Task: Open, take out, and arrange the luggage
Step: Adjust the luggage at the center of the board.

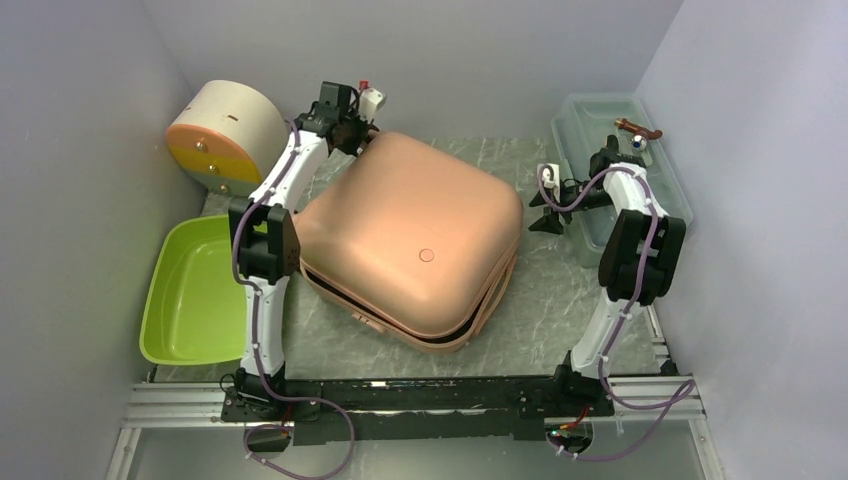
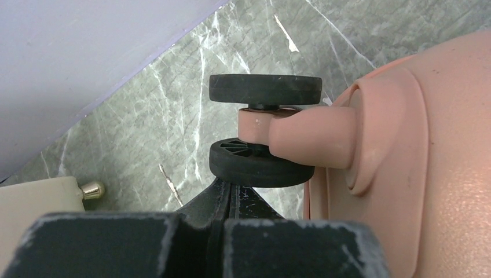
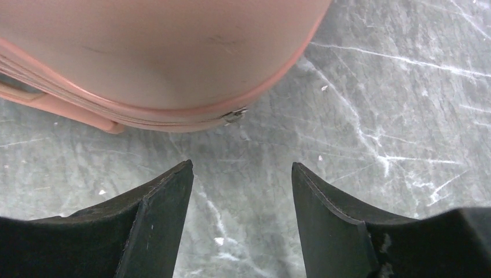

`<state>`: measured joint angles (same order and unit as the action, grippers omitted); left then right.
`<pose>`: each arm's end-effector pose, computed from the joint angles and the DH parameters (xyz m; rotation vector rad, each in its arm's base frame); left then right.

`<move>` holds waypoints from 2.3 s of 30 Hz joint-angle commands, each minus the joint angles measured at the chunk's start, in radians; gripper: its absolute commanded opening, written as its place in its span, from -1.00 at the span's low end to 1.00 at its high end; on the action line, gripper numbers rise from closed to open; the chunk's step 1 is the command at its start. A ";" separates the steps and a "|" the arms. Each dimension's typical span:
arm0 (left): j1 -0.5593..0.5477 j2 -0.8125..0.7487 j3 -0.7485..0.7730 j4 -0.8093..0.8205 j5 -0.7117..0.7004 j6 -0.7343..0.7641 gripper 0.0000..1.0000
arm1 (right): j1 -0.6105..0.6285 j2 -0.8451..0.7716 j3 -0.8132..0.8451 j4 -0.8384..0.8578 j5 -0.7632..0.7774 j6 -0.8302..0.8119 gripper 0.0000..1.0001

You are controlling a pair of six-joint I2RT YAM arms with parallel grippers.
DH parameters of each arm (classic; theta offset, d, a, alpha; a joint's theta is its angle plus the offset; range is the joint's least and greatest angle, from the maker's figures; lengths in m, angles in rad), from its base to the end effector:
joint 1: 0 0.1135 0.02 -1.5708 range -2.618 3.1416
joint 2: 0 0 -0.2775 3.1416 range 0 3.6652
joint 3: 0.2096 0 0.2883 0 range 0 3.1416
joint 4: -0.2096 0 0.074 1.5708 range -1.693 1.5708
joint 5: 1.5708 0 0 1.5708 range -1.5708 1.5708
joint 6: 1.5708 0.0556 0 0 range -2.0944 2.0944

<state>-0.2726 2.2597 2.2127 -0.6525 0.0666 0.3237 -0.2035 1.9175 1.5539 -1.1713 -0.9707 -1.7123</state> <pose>0.5576 -0.1597 0.2910 0.7000 2.1582 -0.0486 0.4039 -0.0365 0.2249 -1.5543 1.6228 0.6487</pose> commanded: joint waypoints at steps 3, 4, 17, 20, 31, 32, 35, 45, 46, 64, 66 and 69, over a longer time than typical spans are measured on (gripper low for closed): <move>-0.069 -0.065 -0.106 -0.130 0.148 -0.026 -1.00 | -0.002 0.152 0.172 -0.190 -0.158 -0.210 0.31; -0.067 -0.071 -0.117 -0.131 0.148 -0.030 -1.00 | -0.001 0.168 0.188 -0.217 -0.173 -0.236 0.30; -0.057 -0.115 -0.179 -0.137 0.139 -0.039 -1.00 | 0.066 0.144 0.116 -0.120 -0.088 -0.211 0.28; -0.056 -0.118 -0.180 -0.137 0.139 -0.040 -1.00 | 0.067 0.134 0.106 -0.159 -0.068 -0.261 0.28; -0.053 -0.133 -0.221 -0.125 0.147 -0.040 -1.00 | 0.116 0.180 0.156 -0.224 -0.147 -0.277 -0.09; -0.053 -0.137 -0.227 -0.123 0.148 -0.040 -1.00 | 0.122 0.183 0.159 -0.241 -0.149 -0.292 -0.25; -0.050 -0.146 -0.245 -0.118 0.148 -0.040 -1.00 | 0.138 0.186 0.158 -0.272 -0.157 -0.324 -0.75; -0.043 -0.135 -0.286 -0.110 0.162 -0.048 -1.00 | 0.140 0.071 0.008 0.230 -0.132 0.164 -1.00; -0.043 -0.131 -0.288 -0.111 0.169 -0.050 -1.00 | 0.141 0.043 -0.037 0.376 -0.112 0.278 -1.00; -0.062 -0.118 -0.323 -0.131 0.219 -0.061 -1.00 | 0.171 0.027 -0.011 0.781 0.045 0.722 -0.77; -0.061 -0.125 -0.321 -0.138 0.206 -0.057 -1.00 | 0.137 0.028 0.056 0.585 -0.001 0.587 -0.47; -0.044 -0.124 -0.302 -0.147 0.185 -0.062 -0.92 | 0.122 0.009 0.082 0.342 -0.010 0.380 -0.29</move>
<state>-0.2546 2.1082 1.9564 -0.5343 0.1341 0.2916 -0.0452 1.9579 1.5707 -0.4683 -0.9188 -1.0611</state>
